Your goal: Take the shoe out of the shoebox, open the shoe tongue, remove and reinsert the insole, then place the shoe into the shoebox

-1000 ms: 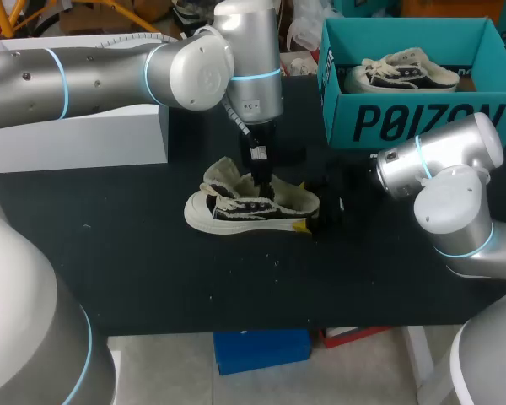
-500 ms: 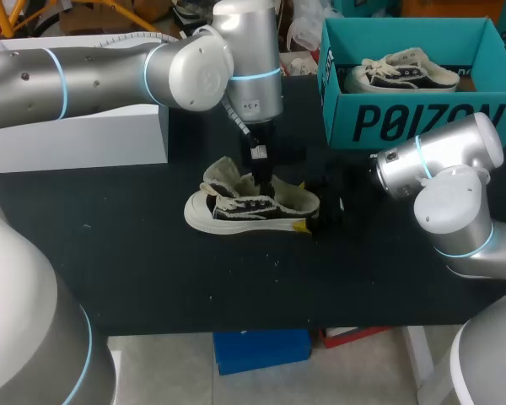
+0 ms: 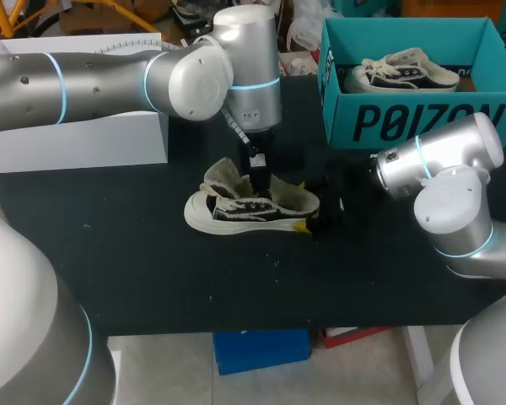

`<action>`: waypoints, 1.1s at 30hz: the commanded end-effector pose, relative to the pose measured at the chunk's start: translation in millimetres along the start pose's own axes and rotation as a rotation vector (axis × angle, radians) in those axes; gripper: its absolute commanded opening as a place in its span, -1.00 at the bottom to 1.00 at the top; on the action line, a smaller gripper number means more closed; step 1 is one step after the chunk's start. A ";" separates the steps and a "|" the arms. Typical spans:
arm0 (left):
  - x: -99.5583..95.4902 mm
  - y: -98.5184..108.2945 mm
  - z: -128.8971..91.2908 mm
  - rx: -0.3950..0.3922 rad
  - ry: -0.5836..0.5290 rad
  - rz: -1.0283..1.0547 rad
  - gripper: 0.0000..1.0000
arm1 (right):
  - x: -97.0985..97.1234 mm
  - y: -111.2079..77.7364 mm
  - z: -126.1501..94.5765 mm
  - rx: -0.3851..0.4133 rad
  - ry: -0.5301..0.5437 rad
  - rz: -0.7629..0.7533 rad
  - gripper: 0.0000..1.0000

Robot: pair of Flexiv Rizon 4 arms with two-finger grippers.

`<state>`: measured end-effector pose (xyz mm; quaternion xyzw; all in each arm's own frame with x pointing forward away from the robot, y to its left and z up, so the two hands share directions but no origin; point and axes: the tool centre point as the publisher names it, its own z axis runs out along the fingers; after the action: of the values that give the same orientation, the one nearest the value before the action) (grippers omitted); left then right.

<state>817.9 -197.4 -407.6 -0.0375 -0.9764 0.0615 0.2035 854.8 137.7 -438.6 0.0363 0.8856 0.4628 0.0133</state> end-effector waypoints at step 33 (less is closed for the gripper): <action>-3.4 9.4 20.9 -0.092 -0.218 -0.091 -0.20 | -1.1 -2.7 0.8 0.002 0.000 0.002 -1.00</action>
<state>827.0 -193.3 -418.2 -0.0003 -0.9903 0.0188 0.1375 854.3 138.0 -439.2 0.0360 0.8857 0.4627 0.0132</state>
